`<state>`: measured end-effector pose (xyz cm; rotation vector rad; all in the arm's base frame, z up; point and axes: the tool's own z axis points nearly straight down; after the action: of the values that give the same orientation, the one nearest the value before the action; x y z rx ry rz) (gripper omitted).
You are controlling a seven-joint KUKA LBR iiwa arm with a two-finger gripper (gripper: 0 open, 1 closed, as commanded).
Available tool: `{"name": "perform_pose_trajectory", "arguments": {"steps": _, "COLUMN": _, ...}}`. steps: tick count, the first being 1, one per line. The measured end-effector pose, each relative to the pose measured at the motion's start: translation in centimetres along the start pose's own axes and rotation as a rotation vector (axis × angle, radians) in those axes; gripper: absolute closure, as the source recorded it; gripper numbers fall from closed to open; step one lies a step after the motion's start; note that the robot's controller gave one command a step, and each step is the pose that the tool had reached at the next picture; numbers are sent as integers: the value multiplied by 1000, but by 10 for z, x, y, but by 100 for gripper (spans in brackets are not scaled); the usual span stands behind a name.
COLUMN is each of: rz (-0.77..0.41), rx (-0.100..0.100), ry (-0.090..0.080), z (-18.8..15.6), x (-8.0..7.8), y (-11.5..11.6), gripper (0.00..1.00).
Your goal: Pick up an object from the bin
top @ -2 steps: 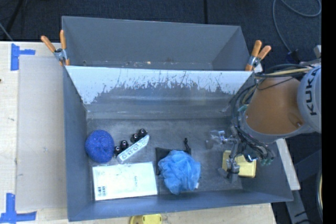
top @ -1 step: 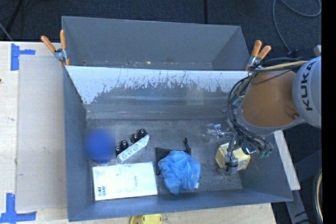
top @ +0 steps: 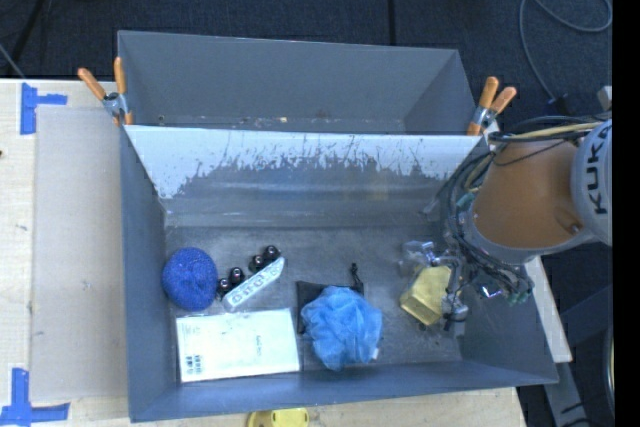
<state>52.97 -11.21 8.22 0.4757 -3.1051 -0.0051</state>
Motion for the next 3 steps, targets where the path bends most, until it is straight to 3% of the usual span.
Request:
{"name": "perform_pose_trajectory", "arguments": {"steps": 1, "rz": -1, "rx": 2, "ry": 2, "z": 11, "x": 16, "y": -23, "gripper": 0}}
{"name": "perform_pose_trajectory", "arguments": {"steps": 2, "rz": -1, "rx": 1, "ry": 1, "z": 12, "x": 18, "y": -26, "gripper": 100}}
{"name": "perform_pose_trajectory", "arguments": {"steps": 3, "rz": -1, "rx": 1, "ry": 1, "z": 12, "x": 18, "y": -26, "gripper": 100}}
